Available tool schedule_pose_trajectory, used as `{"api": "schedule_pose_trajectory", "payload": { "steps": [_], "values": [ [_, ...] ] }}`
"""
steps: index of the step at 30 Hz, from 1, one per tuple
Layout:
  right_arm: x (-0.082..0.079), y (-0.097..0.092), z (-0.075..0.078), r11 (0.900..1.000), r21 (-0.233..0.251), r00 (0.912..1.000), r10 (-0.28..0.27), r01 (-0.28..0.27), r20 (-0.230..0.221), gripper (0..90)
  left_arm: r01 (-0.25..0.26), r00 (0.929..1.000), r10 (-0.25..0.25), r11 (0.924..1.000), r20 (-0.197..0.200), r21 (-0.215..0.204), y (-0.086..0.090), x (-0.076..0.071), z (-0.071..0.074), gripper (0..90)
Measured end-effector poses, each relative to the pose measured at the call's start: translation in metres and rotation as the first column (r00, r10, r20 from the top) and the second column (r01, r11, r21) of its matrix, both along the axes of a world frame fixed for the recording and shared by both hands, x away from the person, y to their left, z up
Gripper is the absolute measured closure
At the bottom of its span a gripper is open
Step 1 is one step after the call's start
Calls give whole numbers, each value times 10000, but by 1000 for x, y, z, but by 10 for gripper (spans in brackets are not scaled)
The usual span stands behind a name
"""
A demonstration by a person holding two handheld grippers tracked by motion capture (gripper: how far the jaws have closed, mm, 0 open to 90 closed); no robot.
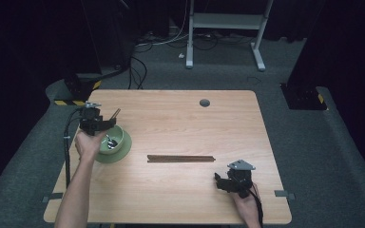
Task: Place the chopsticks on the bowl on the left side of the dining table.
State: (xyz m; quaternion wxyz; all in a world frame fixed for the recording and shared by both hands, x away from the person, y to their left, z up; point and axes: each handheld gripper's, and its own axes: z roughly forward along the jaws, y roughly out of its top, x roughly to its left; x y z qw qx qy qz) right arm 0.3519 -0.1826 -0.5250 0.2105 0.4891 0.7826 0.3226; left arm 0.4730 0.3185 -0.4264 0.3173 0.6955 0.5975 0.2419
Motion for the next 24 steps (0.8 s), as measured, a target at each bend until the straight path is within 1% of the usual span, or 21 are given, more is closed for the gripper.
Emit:
{"api": "schedule_pose_trajectory", "payload": {
  "steps": [2, 4, 6, 11, 12, 13, 14, 15, 19, 24],
  "values": [
    [0, 0, 0, 10000, 2, 10000, 0, 0, 1, 164, -9, 10000, 9, 10000, -23, 22, -1, 2, -3, 384],
    [0, 0, 0, 10000, 3, 10000, 1, -1, 1, 164, -168, 9998, 168, 9998, -47, -86, -2, 7, -6, 382],
    [0, 0, 0, 10000, 7, 10000, -2, 2, 1, 164, -215, 9997, 214, 9997, -83, -128, -2, 8, -7, 378],
    [0, 0, 0, 10000, 3, 10000, 3, -3, 2, 164, -416, 9989, 410, 9988, -209, -256, 1, 12, -10, 372],
    [0, 0, 0, 10000, 5, 10000, 1, -1, 2, 164, -477, 9984, 468, 9985, -323, -261, 3, 12, -11, 365],
    [0, 0, 0, 10000, 9, 10000, -1, 1, -1, 164, -477, 9984, 468, 9985, -323, -261, 3, 12, -11, 363],
    [0, 0, 0, 10000, -4, 10000, 9, -9, 1, 164, -458, 9981, 459, 9989, -411, 28, 3, 12, -13, 359],
    [0, 0, 0, 10000, 8, 10000, -2, 2, 1, 164, -422, 9981, 426, 9991, -438, 102, 3, 12, -13, 356],
    [0, 0, 0, 10000, 3, 10000, 2, -2, 2, 165, -350, 9986, 359, 9990, -379, 261, 1, 12, -14, 350],
    [0, 0, 0, 10000, -3, 10000, -2, 2, 0, 165, -238, 9991, 247, 9994, -344, 268, -3, 14, -16, 351]
  ]
}}
